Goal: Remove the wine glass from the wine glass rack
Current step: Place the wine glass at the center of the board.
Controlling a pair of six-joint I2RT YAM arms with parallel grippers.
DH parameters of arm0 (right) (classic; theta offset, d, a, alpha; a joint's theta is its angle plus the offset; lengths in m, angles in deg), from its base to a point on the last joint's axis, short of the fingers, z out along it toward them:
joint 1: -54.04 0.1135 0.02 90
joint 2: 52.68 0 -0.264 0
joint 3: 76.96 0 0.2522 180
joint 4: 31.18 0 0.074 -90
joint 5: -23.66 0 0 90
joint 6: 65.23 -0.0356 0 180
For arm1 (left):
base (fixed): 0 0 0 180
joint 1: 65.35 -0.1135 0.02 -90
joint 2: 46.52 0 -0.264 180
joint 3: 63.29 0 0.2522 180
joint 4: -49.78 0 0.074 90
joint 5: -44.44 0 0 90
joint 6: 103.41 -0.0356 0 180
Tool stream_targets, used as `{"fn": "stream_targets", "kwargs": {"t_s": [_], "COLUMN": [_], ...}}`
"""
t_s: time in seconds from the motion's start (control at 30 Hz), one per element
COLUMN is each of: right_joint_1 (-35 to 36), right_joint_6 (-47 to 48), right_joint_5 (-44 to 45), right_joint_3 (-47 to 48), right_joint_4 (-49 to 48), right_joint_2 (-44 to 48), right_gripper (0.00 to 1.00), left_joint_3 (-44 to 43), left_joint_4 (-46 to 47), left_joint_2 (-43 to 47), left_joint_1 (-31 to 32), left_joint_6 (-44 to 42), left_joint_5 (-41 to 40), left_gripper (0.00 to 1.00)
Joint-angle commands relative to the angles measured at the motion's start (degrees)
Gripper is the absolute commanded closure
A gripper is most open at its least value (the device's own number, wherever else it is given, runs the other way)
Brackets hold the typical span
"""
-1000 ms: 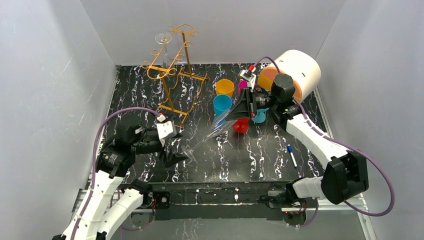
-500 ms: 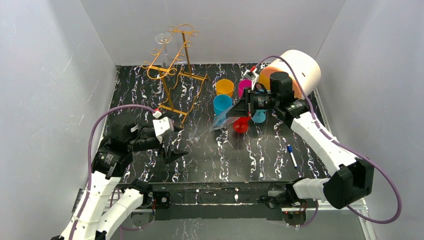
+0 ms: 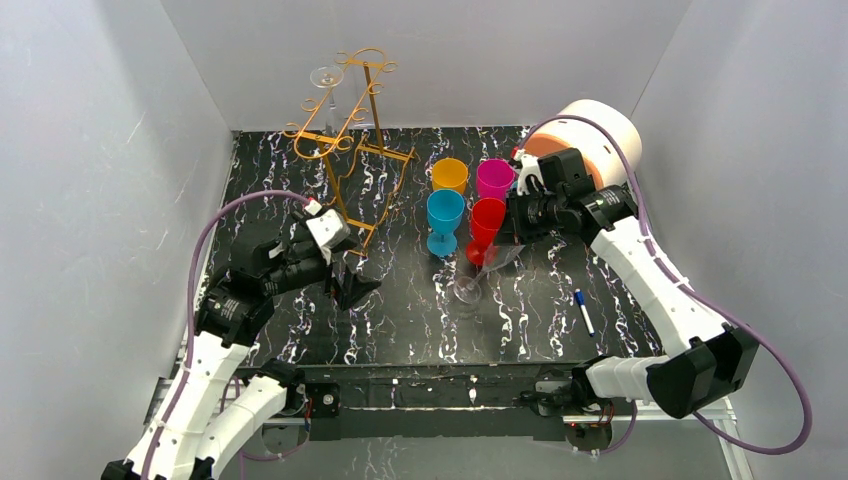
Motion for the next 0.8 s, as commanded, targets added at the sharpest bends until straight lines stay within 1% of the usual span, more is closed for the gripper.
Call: {"fn": "stream_targets", "kwargs": {"t_s": [0.0, 0.07, 0.17, 0.27, 0.33, 0.43, 0.6, 0.77], "right_joint_1": [0.4, 0.5, 0.5, 0.5, 0.5, 0.6, 0.6, 0.5], "right_joint_6": [-0.4, -0.8, -1.6, -1.2, -1.3, -1.4, -1.2, -1.6], "right_joint_5": [9.4, 12.0, 17.1, 24.8, 27.9, 28.9, 28.6, 28.4], "right_joint_3": [4.5, 6.2, 6.9, 3.9, 3.3, 3.2, 1.1, 1.4], "right_joint_4": [5.5, 7.5, 9.8, 8.3, 7.1, 5.0, -1.7, -3.4], "right_joint_2": [-0.6, -1.5, -2.3, -2.2, -2.7, -3.2, -3.7, -6.5], "right_gripper": [0.99, 0.99, 0.99, 0.99, 0.99, 0.99, 0.99, 0.99], "left_joint_3": [-0.2, 0.1, 0.7, 1.6, 1.9, 1.9, 1.2, -0.9], "left_joint_4": [1.4, 2.7, 4.6, 5.1, 4.5, 3.9, 6.6, 4.0], "left_joint_2": [-0.1, -0.1, 0.0, 0.3, 0.7, 2.2, 3.0, 1.8], "left_joint_1": [-0.1, -0.1, -0.1, -0.1, -0.1, -0.1, -0.1, -0.1], "left_joint_6": [2.4, 4.5, 6.4, 7.2, 7.4, 6.4, 6.6, 9.6], "left_joint_5": [-4.5, -6.3, -6.9, -9.5, -11.5, -12.4, -13.2, -19.8], "left_gripper": [0.02, 0.02, 0.02, 0.02, 0.02, 0.02, 0.02, 0.02]}}
